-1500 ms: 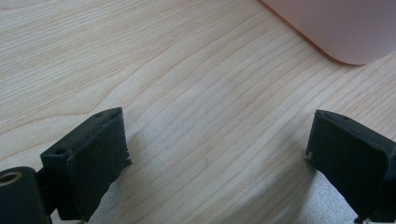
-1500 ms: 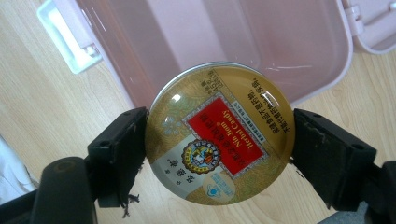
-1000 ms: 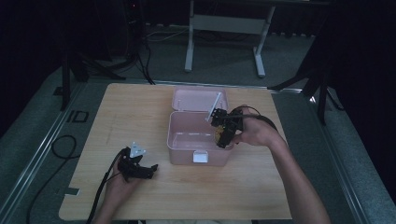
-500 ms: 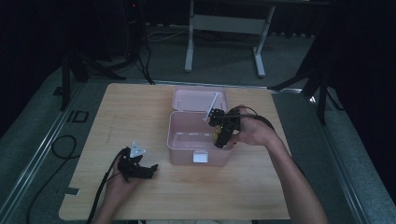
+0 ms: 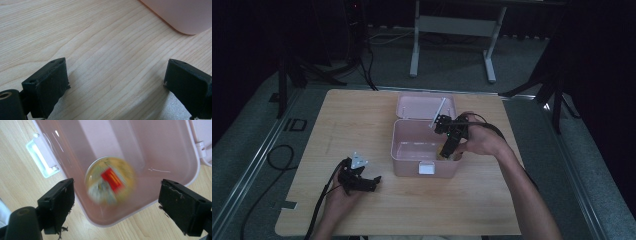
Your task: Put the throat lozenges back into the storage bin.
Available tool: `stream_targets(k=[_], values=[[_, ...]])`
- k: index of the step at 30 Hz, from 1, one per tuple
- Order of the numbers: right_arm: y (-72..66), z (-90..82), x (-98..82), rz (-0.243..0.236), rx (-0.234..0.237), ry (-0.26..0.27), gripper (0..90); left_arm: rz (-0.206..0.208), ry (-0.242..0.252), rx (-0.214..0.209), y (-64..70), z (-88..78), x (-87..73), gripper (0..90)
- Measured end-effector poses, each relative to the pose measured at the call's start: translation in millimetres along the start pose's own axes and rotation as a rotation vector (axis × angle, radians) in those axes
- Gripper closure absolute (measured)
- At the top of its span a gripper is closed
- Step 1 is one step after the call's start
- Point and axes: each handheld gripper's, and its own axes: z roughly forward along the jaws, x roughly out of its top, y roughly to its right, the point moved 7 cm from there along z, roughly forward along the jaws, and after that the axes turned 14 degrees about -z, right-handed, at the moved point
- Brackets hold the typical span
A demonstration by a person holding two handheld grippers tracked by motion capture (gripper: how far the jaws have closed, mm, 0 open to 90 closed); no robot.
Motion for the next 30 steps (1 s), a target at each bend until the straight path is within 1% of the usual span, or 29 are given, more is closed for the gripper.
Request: stream_targets(k=[6,8,9,11,12,14,15,18,20,22,23,26,27,30], values=[[1.1,-6.4,-7.3,0.010,-0.018,0.013,13.7,0.000,0.000,-0.001,0.1,0.0,0.0,5.5],[1.2,-7.7,-11.8,0.016,-0.025,0.014,13.8,0.000,0.000,-0.001,0.1,0.0,0.0,5.4],[0.3,-7.7,-17.1,0.025,-0.027,0.018,13.9,-0.001,0.000,-0.001,0.2,0.0,-0.1,5.4],[0.0,-7.8,-19.1,0.029,-0.029,0.017,13.8,-0.001,0.000,-0.001,0.2,0.0,-0.1,5.5],[-1.0,-7.9,-24.3,0.031,-0.042,0.013,13.8,-0.001,0.000,-0.001,0.2,0.0,-0.1,5.4],[-2.3,-8.8,-26.1,0.038,-0.042,0.023,14.1,-0.001,0.000,-0.001,0.2,0.0,-0.1,5.5],[-4.7,-10.7,-29.7,0.045,-0.037,0.043,14.2,0.000,0.000,0.000,0.1,0.0,0.0,5.5],[-5.9,-11.1,-34.1,0.050,-0.048,0.045,14.2,0.000,0.000,0.000,0.1,0.0,0.0,5.5],[-9.0,-12.1,-39.1,0.059,-0.056,0.068,14.2,0.001,0.000,0.000,0.0,0.0,0.0,5.5],[-10.6,-12.0,-41.0,0.062,-0.057,0.072,14.2,0.002,-0.001,0.000,-0.1,-0.1,-0.1,5.4],[-13.2,-11.5,-45.0,0.068,-0.065,0.079,14.2,0.000,0.000,0.000,0.1,0.0,0.0,5.5],[-15.9,-11.0,-48.9,0.077,-0.063,0.092,14.2,0.000,0.000,0.000,0.1,0.0,0.0,5.5],[-18.6,-10.0,-53.2,0.086,-0.063,0.101,14.2,0.000,0.000,0.000,0.1,0.0,0.0,5.5],[-21.3,-7.8,-57.5,0.091,-0.063,0.108,14.2,0.000,0.000,0.000,0.1,0.0,0.0,5.4]])
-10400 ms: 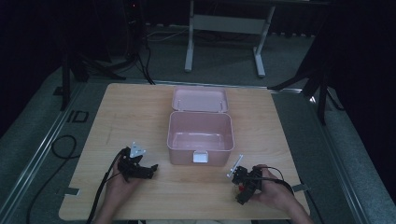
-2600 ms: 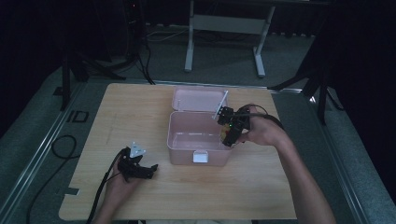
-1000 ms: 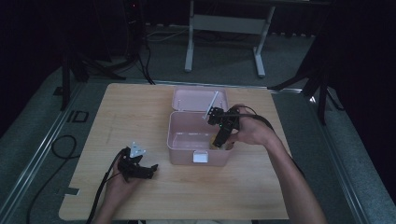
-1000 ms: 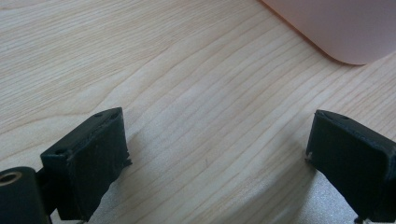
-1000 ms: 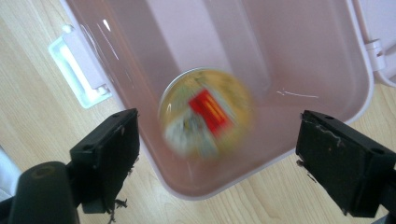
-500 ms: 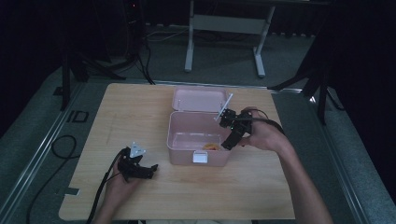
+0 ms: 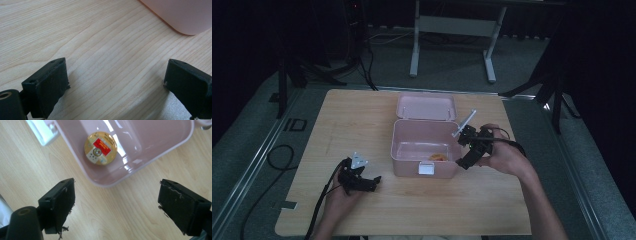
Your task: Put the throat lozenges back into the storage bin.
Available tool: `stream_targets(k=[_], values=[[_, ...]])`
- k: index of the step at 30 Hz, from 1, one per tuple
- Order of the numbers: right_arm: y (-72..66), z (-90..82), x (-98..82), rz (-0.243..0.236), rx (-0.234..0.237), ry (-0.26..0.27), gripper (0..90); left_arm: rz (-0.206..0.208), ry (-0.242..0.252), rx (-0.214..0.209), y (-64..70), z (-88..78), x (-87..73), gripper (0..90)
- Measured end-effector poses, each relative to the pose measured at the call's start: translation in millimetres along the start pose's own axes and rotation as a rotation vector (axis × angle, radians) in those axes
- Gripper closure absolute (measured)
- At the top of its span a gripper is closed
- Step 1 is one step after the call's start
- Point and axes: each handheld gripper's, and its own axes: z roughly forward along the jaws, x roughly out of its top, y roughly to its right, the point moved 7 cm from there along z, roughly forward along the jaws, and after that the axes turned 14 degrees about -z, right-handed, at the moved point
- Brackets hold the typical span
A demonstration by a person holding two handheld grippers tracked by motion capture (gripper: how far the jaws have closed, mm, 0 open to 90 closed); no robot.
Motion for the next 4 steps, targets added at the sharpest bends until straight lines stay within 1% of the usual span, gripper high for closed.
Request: stream_targets(k=[4], values=[[-5.9,4.4,-10.3,0.018,0.008,0.012,14.2,0.001,0.000,0.000,-0.1,0.0,0.1,5.5]])
